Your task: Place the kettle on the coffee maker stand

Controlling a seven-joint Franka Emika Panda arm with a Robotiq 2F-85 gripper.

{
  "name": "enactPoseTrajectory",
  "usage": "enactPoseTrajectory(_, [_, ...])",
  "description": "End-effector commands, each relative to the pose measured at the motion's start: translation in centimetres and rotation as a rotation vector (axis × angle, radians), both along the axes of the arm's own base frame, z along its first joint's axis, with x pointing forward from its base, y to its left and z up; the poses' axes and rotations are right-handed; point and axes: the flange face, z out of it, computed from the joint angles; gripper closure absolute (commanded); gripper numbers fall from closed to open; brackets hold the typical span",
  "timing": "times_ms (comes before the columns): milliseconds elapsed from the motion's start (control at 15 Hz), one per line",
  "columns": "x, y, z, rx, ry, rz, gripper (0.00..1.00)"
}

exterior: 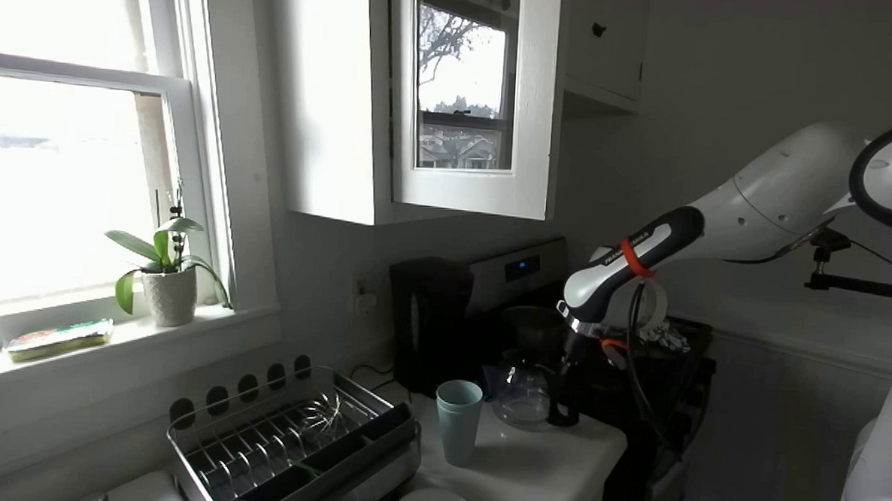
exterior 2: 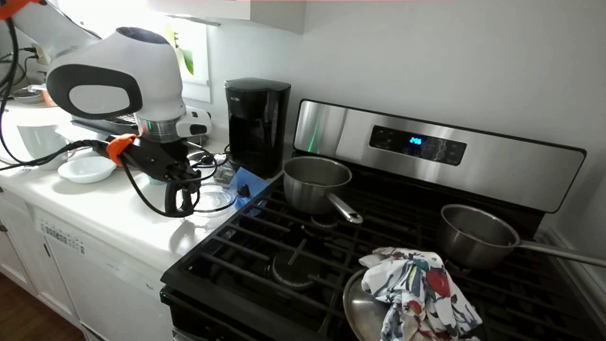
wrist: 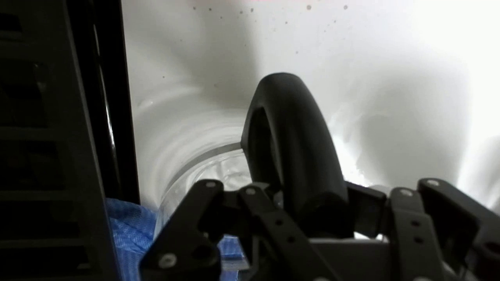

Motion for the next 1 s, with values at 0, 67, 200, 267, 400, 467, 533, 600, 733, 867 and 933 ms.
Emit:
enactPoseTrajectory(0, [0.7,0.2,0.0,-0.021,0.026,-0.004,0.74])
enactPoseTrajectory(67, [0.7,0.2,0.2,-0.026,0.025,-0.006,0.68])
enactPoseTrajectory(200, [0.6,0.1,0.9,-0.044,0.018,-0.012,0.54])
enactPoseTrajectory(267, [0.6,0.2,1.4,-0.056,0.013,-0.014,0.48])
enactPoseTrajectory(400, [0.6,0.2,2.4,-0.078,0.002,-0.015,0.34])
enactPoseTrajectory(467, [0.8,0.2,2.9,-0.089,-0.001,-0.015,0.27])
enactPoseTrajectory(533, [0.9,0.3,3.2,-0.096,-0.004,-0.015,0.19])
enactPoseTrajectory(600, [1.2,0.4,3.6,-0.102,-0.007,-0.014,0.13])
enactPoseTrajectory(733, [1.8,0.9,4.1,-0.113,-0.015,-0.004,0.01])
enactPoseTrajectory(867, [2.3,1.3,4.2,-0.118,-0.014,0.009,0.04])
enactPoseTrajectory(933, [2.5,1.5,4.3,-0.119,-0.011,0.016,0.28])
